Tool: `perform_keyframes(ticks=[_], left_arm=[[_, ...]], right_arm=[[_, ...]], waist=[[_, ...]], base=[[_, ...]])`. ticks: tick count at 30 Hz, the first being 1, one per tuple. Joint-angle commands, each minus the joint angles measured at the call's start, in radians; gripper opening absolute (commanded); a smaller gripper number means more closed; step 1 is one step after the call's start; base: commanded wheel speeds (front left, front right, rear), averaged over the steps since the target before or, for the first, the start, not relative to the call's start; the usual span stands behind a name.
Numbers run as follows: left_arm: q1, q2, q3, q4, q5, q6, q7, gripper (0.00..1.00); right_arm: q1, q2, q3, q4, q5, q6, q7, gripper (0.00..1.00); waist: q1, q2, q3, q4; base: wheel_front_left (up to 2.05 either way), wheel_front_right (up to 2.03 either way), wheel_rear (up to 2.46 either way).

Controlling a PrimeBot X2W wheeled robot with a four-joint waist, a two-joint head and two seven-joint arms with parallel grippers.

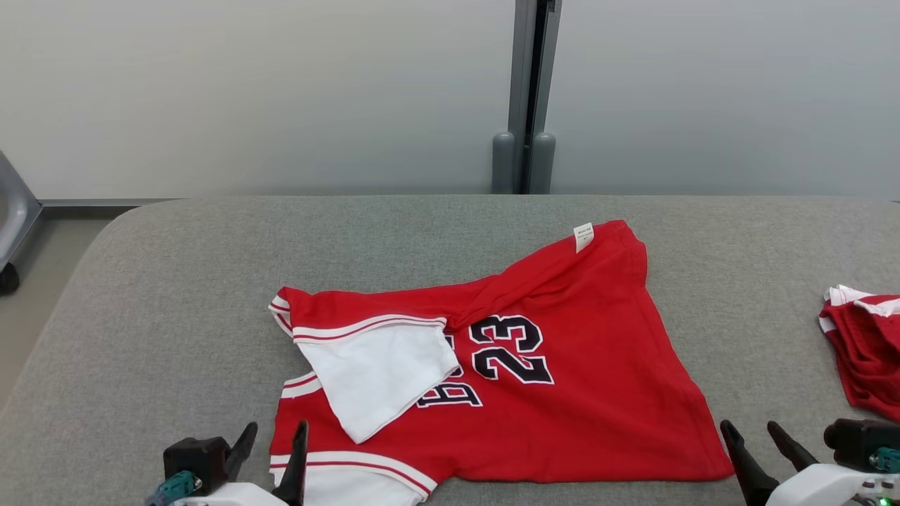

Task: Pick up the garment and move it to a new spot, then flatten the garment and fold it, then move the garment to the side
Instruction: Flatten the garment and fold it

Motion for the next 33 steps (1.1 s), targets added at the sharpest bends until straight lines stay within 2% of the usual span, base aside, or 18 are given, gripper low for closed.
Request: perform_keyframes(ticks=[1,8,15,24,33], left_arm=[[0.009,0.014,0.001,-0.010,-0.005,0.008,0.029,1.00],[0.083,0.058,-0.007,-0.094,-0.049,0.019,0.290,1.00],[0.146,0.071,-0.023,-0.133,-0.106,0.015,0.455,1.00],[0.191,0.088,-0.030,-0.186,-0.159,0.023,0.591,1.00],[0.189,0.084,-0.045,-0.173,-0.195,0.007,0.626,1.00]], right_arm=[[-0.007,-0.005,-0.002,0.010,0.008,0.002,0.021,1.00],[-0.024,0.010,-0.012,0.056,0.013,0.002,0.139,1.00],[-0.037,0.024,-0.018,0.085,0.010,0.002,0.182,1.00],[-0.052,0.025,-0.017,0.110,0.022,0.002,0.236,1.00],[-0.061,0.037,-0.013,0.121,0.028,0.002,0.287,1.00]], waist=[[0.0000,0.0000,0.000,0.003],[0.0000,0.0000,0.007,0.020],[0.0000,0.0000,0.020,0.031],[0.0000,0.0000,0.040,0.040],[0.0000,0.0000,0.053,0.053]], base=[[0.00,0.00,0.00],[0.00,0.00,0.00],[0.00,0.00,0.00],[0.00,0.00,0.00],[0.00,0.00,0.00]])
